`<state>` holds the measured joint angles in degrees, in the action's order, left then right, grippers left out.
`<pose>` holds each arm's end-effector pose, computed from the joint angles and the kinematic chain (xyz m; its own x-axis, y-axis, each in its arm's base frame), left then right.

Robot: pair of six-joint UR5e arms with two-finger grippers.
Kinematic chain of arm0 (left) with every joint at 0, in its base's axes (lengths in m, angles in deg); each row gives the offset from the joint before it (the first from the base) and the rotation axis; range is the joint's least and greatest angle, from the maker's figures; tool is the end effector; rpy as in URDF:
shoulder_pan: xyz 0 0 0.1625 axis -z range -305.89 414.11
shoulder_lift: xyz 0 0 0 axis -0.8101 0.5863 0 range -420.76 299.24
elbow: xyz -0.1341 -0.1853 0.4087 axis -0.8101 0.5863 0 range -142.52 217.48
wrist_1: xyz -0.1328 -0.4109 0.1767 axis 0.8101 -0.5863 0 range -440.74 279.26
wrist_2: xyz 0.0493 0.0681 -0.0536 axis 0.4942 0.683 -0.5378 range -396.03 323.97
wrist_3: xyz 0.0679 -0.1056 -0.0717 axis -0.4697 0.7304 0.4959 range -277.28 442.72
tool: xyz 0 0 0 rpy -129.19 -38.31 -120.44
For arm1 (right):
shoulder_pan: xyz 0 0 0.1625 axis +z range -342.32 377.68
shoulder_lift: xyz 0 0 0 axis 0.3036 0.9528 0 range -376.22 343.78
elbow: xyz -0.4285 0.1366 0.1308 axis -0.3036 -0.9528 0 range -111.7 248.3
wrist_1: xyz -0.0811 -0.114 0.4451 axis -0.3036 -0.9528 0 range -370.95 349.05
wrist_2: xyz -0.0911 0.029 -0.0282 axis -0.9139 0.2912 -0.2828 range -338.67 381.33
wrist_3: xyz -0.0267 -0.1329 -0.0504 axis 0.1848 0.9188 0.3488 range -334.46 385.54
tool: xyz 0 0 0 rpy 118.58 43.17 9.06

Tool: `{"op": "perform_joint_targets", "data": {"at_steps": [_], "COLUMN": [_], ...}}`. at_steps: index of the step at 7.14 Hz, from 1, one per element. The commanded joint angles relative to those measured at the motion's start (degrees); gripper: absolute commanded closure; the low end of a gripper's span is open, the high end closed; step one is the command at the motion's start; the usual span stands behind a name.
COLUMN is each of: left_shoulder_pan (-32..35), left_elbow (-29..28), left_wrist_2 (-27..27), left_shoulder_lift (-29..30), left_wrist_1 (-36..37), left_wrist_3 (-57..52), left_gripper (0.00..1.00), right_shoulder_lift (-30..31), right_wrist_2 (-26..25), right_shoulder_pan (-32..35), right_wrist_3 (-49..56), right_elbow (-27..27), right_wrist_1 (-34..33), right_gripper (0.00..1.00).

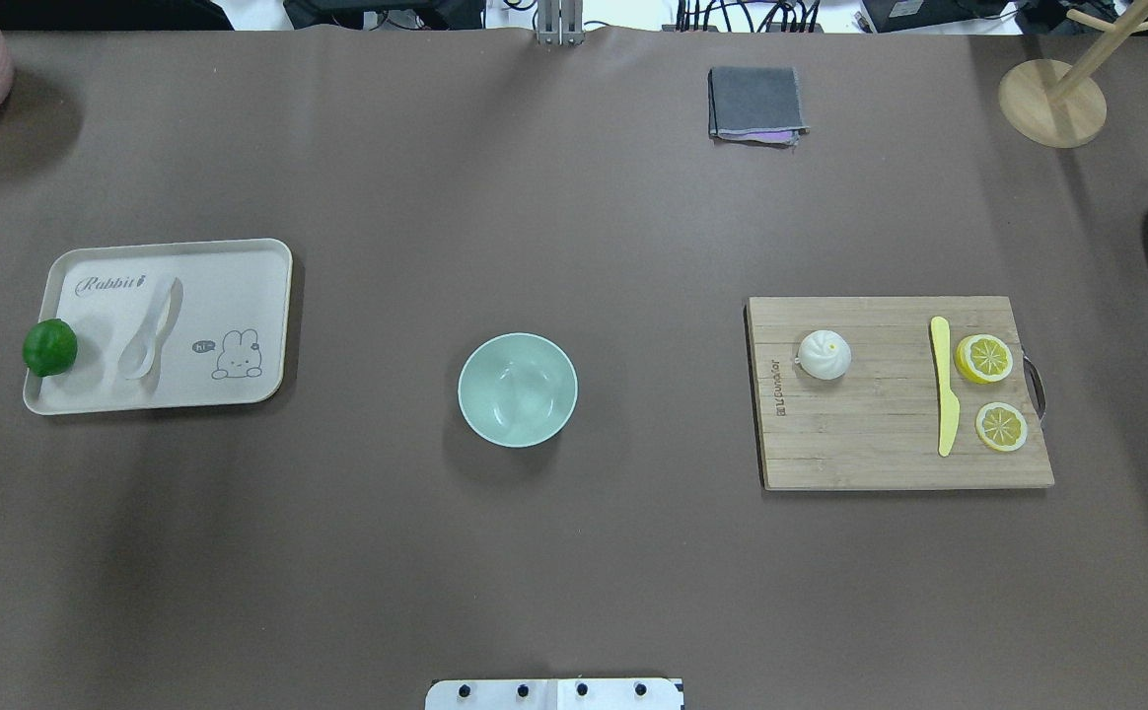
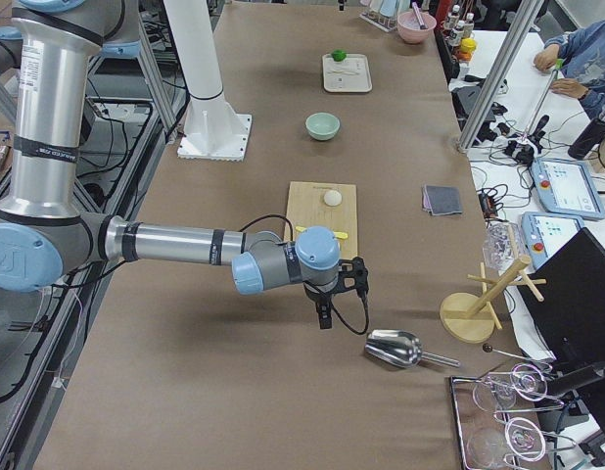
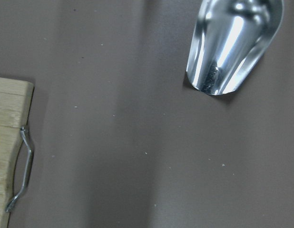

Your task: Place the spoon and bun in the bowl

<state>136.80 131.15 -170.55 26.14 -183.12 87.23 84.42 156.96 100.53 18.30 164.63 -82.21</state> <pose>0.0372 -0.5417 0.7039 0.6948 0.1697 -0.6989 -0.0695 0.9831 0.1696 -0.0303 -0.4811 0.7296 0.6815 -0.1403 0.7183 0.0346 0.9865 0.1599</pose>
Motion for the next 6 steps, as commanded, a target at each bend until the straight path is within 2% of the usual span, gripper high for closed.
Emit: {"op": "perform_joint_targets", "data": {"at_steps": [1, 6], "left_shoulder_pan": [0.2, -0.1], "left_elbow": [0.5, 0.9], "left_wrist_2": [-0.8, -0.6], "left_shoulder_lift": [-0.1, -1.1], "left_wrist_1": [0.2, 0.0], "left_wrist_3": [0.1, 0.1], "left_gripper": [0.01, 0.01], "right_shoulder_lift": [0.1, 0.4], "right_wrist_2": [-3.6, -2.8], "right_shoulder_pan": [0.2, 0.8], "right_wrist_3": [0.1, 3.6], "right_elbow": [0.2, 0.4], "right_wrist_1": [-2.5, -1.4], "right_gripper": [0.00, 0.00]}}
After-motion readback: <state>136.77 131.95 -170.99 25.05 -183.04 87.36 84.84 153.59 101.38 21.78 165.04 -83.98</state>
